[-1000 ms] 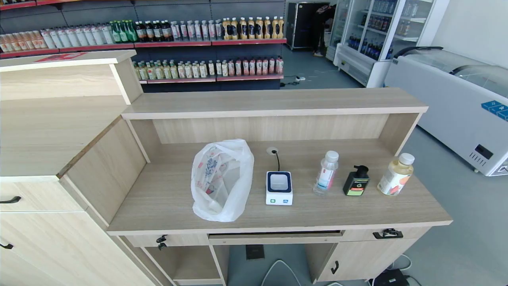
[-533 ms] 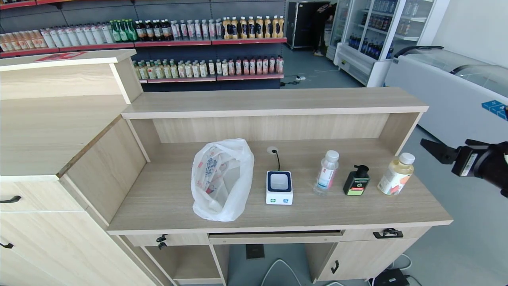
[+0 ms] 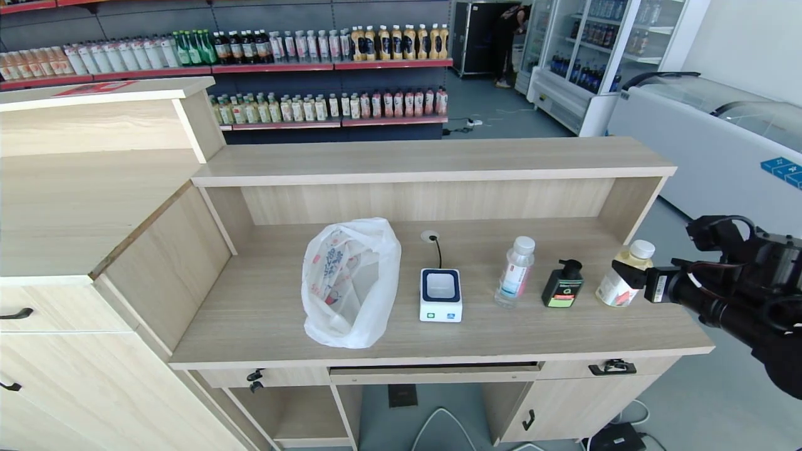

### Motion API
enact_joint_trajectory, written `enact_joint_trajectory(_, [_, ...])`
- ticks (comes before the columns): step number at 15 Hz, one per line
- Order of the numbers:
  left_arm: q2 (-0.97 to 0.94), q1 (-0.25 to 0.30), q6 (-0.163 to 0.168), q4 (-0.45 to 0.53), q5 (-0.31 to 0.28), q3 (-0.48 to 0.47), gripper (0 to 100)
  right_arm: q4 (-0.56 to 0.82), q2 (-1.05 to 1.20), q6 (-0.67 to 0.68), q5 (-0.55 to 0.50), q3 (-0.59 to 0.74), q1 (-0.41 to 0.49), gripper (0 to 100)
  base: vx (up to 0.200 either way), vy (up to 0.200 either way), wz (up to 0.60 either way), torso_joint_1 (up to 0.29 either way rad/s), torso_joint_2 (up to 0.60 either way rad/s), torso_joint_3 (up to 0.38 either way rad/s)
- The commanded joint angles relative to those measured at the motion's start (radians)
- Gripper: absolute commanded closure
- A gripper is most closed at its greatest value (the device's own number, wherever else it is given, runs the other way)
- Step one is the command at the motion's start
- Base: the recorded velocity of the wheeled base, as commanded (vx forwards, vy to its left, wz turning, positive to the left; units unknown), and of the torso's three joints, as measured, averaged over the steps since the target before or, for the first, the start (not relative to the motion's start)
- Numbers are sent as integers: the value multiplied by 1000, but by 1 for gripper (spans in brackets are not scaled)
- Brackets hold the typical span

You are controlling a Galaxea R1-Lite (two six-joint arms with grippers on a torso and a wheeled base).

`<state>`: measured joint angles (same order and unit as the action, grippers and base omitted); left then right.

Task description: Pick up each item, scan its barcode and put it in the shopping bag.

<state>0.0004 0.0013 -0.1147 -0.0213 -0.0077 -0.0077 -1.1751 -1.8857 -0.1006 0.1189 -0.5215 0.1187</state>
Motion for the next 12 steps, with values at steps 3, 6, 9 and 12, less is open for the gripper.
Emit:
enact_joint_trajectory(3, [0,0,0,-2,0,0,0,-98,-154,-33,4,-11,-48,0,0,0,0,0,0,0])
enact_joint_trajectory(6, [0,0,0,0,0,0,0,-202,-234,-47,5,-43,-106,0,0,0,0,0,0,0])
enact_joint_trajectory(9, [0,0,0,0,-2,0,0,-245,-294,-47,7,-69,-139,0,0,0,0,0,0,0])
enact_joint_trajectory(12, [0,0,0,0,0,0,0,-247,-348,-65,10,-143,-142,0,0,0,0,0,0,0])
